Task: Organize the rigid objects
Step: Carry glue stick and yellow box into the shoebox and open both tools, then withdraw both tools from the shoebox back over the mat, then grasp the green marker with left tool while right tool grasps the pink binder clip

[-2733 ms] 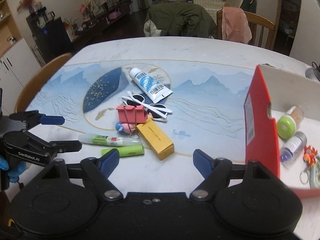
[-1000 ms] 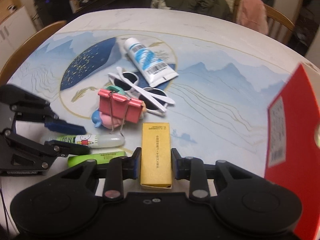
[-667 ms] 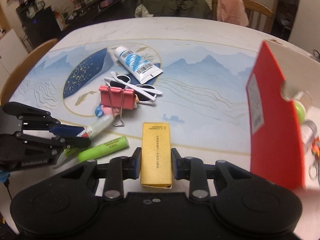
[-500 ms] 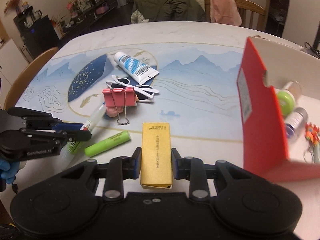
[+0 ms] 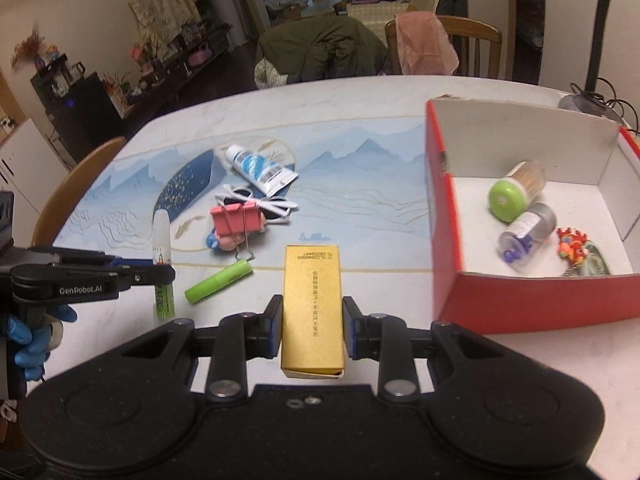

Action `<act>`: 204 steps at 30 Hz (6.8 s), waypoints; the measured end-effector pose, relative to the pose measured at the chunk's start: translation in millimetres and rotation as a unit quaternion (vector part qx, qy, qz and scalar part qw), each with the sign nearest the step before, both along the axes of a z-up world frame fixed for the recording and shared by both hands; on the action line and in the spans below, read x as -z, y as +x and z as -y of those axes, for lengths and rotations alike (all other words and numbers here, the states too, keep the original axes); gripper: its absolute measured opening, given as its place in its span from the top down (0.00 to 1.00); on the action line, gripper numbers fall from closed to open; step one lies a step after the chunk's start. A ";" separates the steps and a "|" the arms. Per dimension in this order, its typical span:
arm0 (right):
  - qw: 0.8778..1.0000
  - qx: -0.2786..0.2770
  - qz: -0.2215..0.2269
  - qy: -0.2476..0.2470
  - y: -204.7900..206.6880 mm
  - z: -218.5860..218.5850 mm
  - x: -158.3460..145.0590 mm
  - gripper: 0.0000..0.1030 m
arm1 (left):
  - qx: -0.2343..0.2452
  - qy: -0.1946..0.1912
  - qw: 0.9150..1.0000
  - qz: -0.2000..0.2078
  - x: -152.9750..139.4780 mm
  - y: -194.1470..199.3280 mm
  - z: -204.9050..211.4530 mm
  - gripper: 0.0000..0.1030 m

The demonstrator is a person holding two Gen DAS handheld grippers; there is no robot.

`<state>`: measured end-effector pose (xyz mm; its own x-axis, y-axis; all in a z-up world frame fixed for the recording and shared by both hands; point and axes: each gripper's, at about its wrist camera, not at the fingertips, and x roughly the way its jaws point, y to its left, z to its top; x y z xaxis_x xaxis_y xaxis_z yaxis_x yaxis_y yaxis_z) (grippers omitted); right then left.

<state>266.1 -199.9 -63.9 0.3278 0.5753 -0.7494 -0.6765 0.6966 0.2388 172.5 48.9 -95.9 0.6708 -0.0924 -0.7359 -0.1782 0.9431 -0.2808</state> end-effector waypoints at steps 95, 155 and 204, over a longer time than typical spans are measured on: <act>0.997 0.017 -0.015 -0.078 204.5 149.0 57.4 0.69 | 0.179 0.063 0.968 -0.162 44.7 320.5 261.4 0.84; 0.999 -0.005 0.043 0.028 42.3 89.7 -34.8 0.25 | 0.062 0.065 0.995 0.032 -53.7 82.9 151.5 0.66; 0.997 -0.062 0.021 -0.044 14.2 -146.9 12.2 0.09 | 0.023 0.029 0.999 0.037 28.8 -7.9 -6.4 0.00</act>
